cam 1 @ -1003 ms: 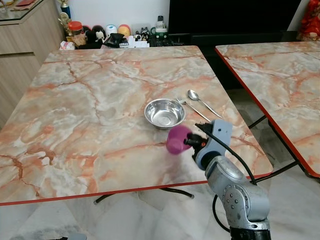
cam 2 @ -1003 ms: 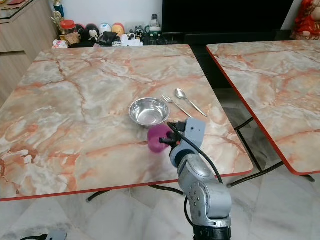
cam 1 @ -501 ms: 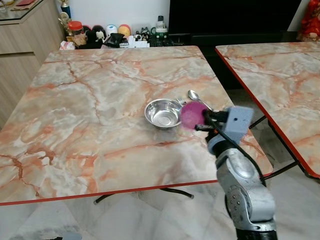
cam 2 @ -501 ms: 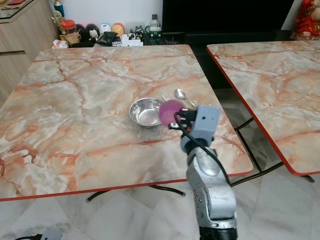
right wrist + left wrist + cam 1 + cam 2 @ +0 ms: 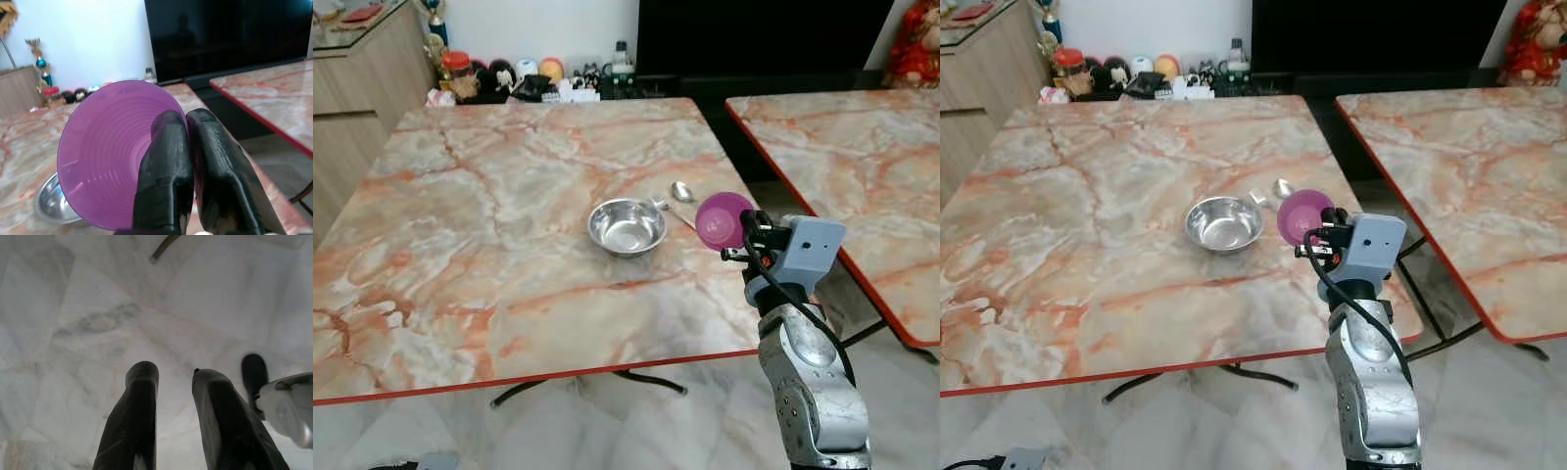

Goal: Setting the table

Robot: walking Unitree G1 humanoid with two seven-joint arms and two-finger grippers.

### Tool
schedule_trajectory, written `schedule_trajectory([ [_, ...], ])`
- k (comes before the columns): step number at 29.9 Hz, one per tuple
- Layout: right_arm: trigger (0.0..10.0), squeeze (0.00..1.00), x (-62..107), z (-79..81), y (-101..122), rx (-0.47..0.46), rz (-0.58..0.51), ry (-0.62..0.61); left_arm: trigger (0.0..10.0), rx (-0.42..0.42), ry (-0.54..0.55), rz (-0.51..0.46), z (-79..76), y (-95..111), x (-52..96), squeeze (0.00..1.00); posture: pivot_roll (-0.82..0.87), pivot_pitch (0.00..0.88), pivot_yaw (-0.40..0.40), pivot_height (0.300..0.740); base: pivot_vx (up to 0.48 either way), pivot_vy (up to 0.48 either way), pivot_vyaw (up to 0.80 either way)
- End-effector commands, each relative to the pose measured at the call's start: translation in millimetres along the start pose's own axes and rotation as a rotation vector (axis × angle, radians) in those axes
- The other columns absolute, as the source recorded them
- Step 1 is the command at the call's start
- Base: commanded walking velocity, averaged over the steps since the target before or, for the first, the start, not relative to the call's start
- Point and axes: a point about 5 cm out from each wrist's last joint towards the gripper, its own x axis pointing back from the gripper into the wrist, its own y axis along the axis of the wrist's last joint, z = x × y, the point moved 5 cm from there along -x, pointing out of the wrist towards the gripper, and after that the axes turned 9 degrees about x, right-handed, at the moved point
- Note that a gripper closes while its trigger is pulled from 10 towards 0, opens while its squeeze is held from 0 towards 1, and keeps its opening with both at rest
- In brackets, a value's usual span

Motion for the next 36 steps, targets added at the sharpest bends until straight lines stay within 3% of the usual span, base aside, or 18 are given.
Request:
schedule_trajectory([
  [1,10.0,0.00,1.9,-3.3,-3,0.003,0.002,-0.011,10.0,-0.024,-0.020,0.033,-4.2,-11,1.7,0.00,-0.07,0.058,0.017,0.740,0.000,-0.472,0.00],
  [10,10.0,0.00,-0.3,-25.3,-3,0.014,0.000,-0.085,10.0,-0.026,-0.027,0.037,-6.3,-12,2.0,0.00,-0.07,0.102,0.016,0.740,0.000,-0.472,0.00],
  [36,10.0,0.00,-3.4,-46.3,2,0.012,-0.022,-0.171,10.0,-0.019,-0.032,0.039,-6.0,-13,2.3,0.00,-0.09,0.148,0.025,0.740,0.000,-0.469,0.00],
])
